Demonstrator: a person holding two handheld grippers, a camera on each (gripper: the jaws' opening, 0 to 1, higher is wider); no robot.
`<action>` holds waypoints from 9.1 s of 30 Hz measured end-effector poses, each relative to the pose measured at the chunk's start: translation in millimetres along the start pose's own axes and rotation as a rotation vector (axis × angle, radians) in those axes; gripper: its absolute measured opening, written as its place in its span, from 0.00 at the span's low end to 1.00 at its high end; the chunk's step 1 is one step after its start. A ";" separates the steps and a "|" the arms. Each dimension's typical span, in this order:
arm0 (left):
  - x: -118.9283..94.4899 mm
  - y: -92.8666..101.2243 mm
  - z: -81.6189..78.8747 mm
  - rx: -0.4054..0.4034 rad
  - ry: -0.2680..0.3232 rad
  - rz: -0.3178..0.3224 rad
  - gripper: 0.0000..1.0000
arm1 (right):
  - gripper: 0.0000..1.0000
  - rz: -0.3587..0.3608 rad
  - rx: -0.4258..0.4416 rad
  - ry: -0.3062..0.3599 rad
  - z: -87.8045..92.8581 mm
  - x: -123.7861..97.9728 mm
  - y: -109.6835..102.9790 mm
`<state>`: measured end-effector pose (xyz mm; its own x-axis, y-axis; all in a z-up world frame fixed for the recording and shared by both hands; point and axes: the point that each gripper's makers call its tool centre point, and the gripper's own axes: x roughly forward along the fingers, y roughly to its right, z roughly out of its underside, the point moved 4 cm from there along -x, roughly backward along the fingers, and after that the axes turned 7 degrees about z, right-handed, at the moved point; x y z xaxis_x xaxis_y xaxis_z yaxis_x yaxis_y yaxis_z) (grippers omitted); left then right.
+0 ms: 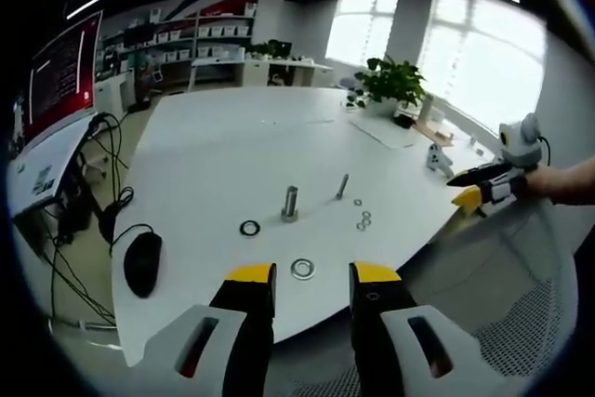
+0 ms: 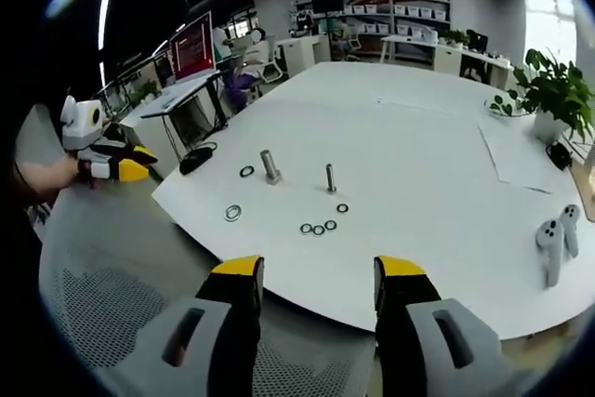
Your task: Place the washer onto the threaded stud by aligning its center hole with the stud, sliding it down to the base, and recovering from edge contact or off-axis alignment until the washer reaches the visible bottom stop.
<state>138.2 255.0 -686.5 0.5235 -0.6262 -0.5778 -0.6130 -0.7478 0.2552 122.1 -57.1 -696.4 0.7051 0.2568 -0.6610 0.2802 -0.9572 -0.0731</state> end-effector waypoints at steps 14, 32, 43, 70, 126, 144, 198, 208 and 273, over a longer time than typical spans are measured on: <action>3.0 0.8 -0.4 0.016 -0.057 -0.014 0.31 | 0.51 -0.014 -0.022 0.017 -2.0 -0.4 -2.7; 46.2 -9.7 -6.6 0.043 -0.244 0.012 0.31 | 0.52 -0.058 -0.034 0.033 -4.2 -1.1 -9.3; 91.3 -15.0 27.8 0.026 -0.376 0.009 0.33 | 0.51 -0.091 -0.045 0.003 0.1 0.1 -14.2; 154.5 -29.8 49.6 0.102 -0.577 -0.015 0.31 | 0.49 -0.104 -0.058 0.001 -0.1 0.2 -15.2; 155.0 -35.5 55.6 0.377 -0.882 0.064 0.30 | 0.49 -0.078 -0.017 -0.007 2.2 0.3 -9.9; 152.5 -36.9 58.5 0.335 -0.842 0.068 0.00 | 0.49 -0.085 -0.029 -0.010 1.8 1.2 -10.9; 198.9 -16.6 26.6 0.319 -0.735 0.069 0.27 | 0.48 -0.094 -0.011 0.017 -2.1 0.0 -9.9; 198.8 -11.8 28.8 0.393 -0.757 0.074 0.23 | 0.48 -0.096 -0.011 0.021 -2.7 0.1 -9.9; 162.4 -31.5 46.5 0.502 -0.901 0.104 0.20 | 0.46 -0.111 -0.016 0.012 -1.3 0.1 -12.9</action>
<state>215.0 187.2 -824.4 -0.0561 -0.1308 -0.9898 -0.9140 -0.3923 0.1037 119.4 -44.5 -694.6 0.6768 0.3631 -0.6404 0.3676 -0.9204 -0.1334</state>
